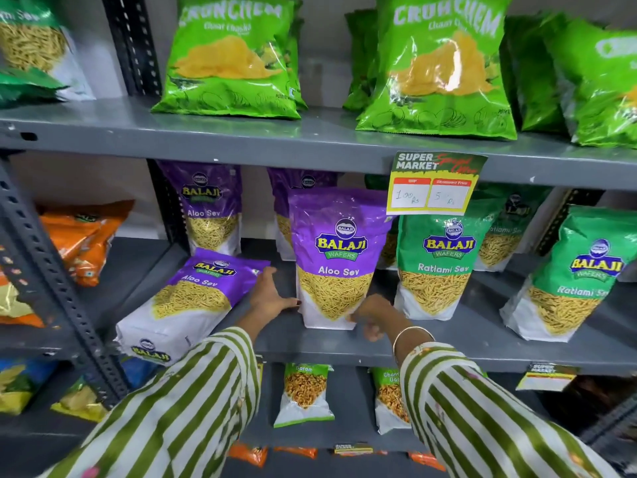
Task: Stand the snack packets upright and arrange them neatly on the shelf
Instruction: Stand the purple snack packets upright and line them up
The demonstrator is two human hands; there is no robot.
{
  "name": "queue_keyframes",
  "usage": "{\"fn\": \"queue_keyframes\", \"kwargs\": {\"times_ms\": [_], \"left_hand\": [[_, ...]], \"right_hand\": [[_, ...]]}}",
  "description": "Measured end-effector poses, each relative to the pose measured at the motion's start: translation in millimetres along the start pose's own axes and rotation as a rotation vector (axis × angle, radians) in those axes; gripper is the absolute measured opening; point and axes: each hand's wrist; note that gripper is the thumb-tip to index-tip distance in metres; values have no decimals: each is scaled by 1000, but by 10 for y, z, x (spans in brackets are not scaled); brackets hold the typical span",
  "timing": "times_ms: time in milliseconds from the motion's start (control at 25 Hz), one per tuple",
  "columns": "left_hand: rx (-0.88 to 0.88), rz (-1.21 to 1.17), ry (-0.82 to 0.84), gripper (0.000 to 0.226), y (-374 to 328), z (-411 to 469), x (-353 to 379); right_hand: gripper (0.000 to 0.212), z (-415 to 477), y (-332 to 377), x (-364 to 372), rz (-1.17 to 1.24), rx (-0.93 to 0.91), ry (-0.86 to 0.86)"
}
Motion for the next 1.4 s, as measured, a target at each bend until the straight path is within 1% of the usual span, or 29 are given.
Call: {"fn": "queue_keyframes", "kwargs": {"times_ms": [40,80,120,240,280,320,400,480,560,640,720,760,840,920,1000,1040,1160,1240,1320,1400], "left_hand": [[17,77,-66,86,40,20,-183],[15,146,-123,80,92,40,-389],[-7,190,-180,74,132,37,-590],[-195,156,-301,64,524,201,-1180],[-278,103,-297,63,714,304,-1355],[-341,7,-247,59,924,430,-1503],[-412,-227,-80,39,1170,485,-1719],[-447,-294,6,14,1287,418,-1809],[-470,-292,57,19,1356,316,-1845],[-511,-326,121,18,1411,293,-1898],[-549,-455,255,15,1501,287,-1947],[-556,-467,290,18,1483,228,-1964],[-545,-438,306,22,1463,175,-1979],[-508,-408,289,12,1323,49,-1991],[-457,-399,243,11,1213,-5,-1999],[-425,-394,228,9,1156,-29,-1992],[-313,-421,206,17,1065,-55,-1969],[-252,-409,131,25,1007,-98,-1907],[-192,-383,52,31,975,-123,-1815],[-121,-363,-19,32,1001,-80,-1754]], "right_hand": [[27,-34,48,41,18,89,99],[33,-80,117,110,15,129,168],[35,-123,213,204,33,124,220],[38,-147,611,711,35,8,280],[38,-168,746,912,48,-39,287],[38,-169,857,1115,88,-66,296],[33,-230,1056,1500,194,-73,323],[28,-295,1167,1820,306,-32,363],[28,-322,1222,2078,483,32,420],[29,-339,1252,2212,633,74,428],[29,-339,1264,2251,672,70,405],[28,-366,1279,2230,670,66,401],[25,-400,1306,2161,675,55,391],[20,-451,1335,2076,631,21,406],[19,-489,1381,1971,575,-42,398],[20,-496,1403,1914,556,-75,377],[22,-461,1460,1770,488,-195,282],[19,-403,1455,1721,475,-273,197],[24,-349,1434,1699,453,-340,123],[30,-314,1421,1693,438,-374,80]]}}
Point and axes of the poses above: each hand's wrist, its own z-axis towards the middle knuckle, its own x-axis out of the palm, y = z × x, and after that the axes turned 8 degrees about -x, right-handed
